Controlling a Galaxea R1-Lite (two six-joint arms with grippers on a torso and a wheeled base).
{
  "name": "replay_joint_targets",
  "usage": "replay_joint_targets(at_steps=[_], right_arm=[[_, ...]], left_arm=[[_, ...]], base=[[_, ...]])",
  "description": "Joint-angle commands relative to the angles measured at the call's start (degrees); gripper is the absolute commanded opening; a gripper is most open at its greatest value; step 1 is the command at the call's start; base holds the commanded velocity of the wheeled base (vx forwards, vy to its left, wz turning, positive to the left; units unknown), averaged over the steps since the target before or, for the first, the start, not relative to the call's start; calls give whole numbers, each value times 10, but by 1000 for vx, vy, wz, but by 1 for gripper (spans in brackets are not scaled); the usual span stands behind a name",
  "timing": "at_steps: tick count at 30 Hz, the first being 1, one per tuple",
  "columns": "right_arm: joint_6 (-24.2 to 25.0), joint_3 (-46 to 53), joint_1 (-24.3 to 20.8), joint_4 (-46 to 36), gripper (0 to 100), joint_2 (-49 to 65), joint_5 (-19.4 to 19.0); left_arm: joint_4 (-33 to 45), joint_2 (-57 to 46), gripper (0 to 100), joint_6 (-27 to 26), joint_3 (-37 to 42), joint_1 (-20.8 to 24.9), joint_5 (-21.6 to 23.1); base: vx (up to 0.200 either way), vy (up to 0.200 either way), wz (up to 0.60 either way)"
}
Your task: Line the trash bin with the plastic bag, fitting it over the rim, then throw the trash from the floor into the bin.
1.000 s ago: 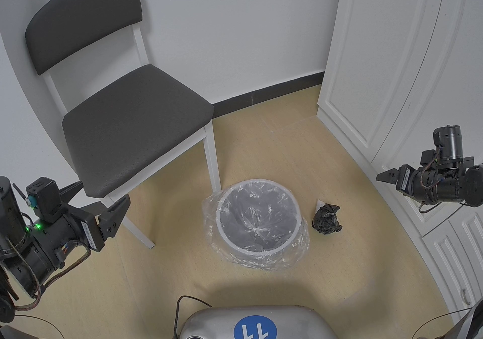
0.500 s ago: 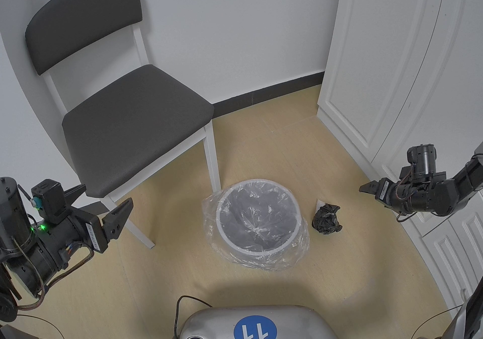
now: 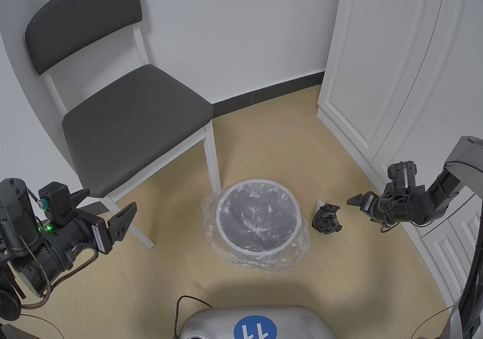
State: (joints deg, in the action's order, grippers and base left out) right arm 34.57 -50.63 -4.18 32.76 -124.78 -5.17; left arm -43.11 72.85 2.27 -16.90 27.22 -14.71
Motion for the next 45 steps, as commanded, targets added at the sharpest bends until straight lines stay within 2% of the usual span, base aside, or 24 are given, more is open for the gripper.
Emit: replay_joint_targets(at_steps=[1, 6, 12, 14, 19, 25, 28, 32, 40, 45], right_arm=[[9, -33, -11, -7, 100, -33, -4], [14, -72, -28, -9, 100, -61, -3], [14, -134, -26, -15, 100, -120, -2], [15, -166, -23, -31, 100, -134, -2], [14, -279, -12, -135, 100, -164, -3], [23, -366, -5, -154, 100, -225, 2], [74, -401, -4, -148, 100, -251, 2], [110, -440, -1, -147, 100, -277, 9], [117, -469, -12, -147, 100, -305, 56], [113, -469, -12, -152, 100, -307, 59]], left_arm=[[0, 12, 100, 6, -2, -2, 0], [0, 30, 100, 11, 1, -8, -1], [0, 33, 100, 27, 1, -12, 0], [0, 34, 100, 29, 1, -13, 0], [-1, 46, 100, 28, 0, -30, 1], [-3, 74, 100, 28, 0, -49, 2], [-35, 104, 100, 28, 4, -54, 2], [-90, 147, 100, 28, 22, -54, 2], [-203, 210, 100, 23, 52, -52, 0], [-228, 222, 100, 22, 58, -54, 0]], base=[[0, 0, 0], [0, 0, 0], [0, 0, 0], [0, 0, 0], [0, 0, 0], [0, 0, 0], [0, 0, 0], [0, 0, 0], [0, 0, 0], [0, 0, 0]])
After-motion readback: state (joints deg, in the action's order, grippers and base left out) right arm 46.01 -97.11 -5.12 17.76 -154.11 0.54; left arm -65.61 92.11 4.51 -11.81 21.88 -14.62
